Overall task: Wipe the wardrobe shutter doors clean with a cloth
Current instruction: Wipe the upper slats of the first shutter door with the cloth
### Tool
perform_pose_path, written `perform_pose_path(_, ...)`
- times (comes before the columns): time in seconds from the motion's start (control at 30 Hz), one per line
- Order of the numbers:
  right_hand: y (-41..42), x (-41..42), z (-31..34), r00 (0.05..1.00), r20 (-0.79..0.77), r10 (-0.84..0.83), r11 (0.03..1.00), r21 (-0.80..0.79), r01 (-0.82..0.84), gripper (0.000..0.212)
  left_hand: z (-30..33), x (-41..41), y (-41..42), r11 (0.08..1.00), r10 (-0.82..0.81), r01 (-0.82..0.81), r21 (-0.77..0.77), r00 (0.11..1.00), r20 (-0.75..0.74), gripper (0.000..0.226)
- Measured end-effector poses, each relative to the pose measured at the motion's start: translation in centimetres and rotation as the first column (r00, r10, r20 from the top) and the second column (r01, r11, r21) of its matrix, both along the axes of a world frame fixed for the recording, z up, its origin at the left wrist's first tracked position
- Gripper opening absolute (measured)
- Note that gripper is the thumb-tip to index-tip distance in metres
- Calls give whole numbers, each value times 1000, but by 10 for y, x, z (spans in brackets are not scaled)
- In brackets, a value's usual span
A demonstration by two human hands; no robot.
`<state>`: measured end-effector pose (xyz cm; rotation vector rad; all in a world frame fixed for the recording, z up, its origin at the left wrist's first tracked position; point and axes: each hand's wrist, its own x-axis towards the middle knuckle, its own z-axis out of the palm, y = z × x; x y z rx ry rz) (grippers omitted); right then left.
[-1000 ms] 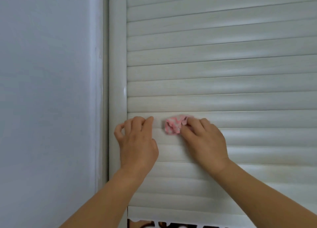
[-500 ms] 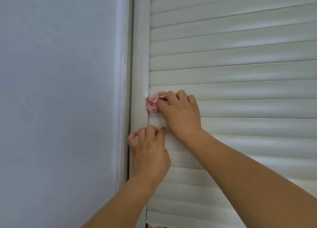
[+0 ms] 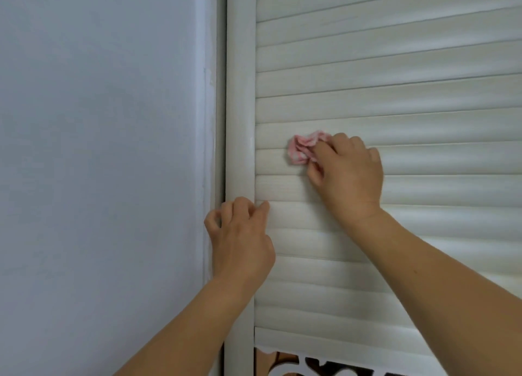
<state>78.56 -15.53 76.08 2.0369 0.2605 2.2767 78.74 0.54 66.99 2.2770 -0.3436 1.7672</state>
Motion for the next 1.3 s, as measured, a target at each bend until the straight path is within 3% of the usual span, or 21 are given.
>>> perform_pose_path(0.1, 31, 16, -17, 999, 5, 32, 995, -92, -31, 7, -3, 0, 1, 1000, 11, -11, 5, 1000, -4, 55)
perform_pose_path(0.3, 28, 19, -59, 998, -29, 62, 983, -170, -66, 7, -13, -8, -5, 1000, 18, -18, 4, 998, -67, 54)
perform_pose_path(0.47, -5, -2, -72, 992, -123, -15, 983, -184, -8, 8, -17, -15, -20, 999, -36, 37, 4, 996, -76, 50)
perform_pose_path(0.63, -60, -30, -73, 985, -142, -95, 992, -98, 81, 19, -13, -24, -48, 991, -105, 110, 75, 992, -72, 69)
perform_pose_path(0.93, -170, -71, -87, 964, -125, -236, 943, 210, 258, 26, -9, -33, -81, 987, -111, 127, 94, 980, -162, 66)
perform_pose_path(1.1, -168, -67, -91, 968, -103, -230, 866, 433, 252, 27, -7, -28, -82, 987, -128, 137, 85, 987, -99, 65)
perform_pose_path(1.17, -146, -62, -89, 972, -75, -223, 890, 391, 234, 29, -8, -24, -84, 985, -146, 150, 81, 988, -60, 64)
perform_pose_path(1.3, -90, -45, -86, 981, -84, -173, 971, 150, 184, 22, -9, -28, -93, 977, -179, 183, 111, 983, -49, 65)
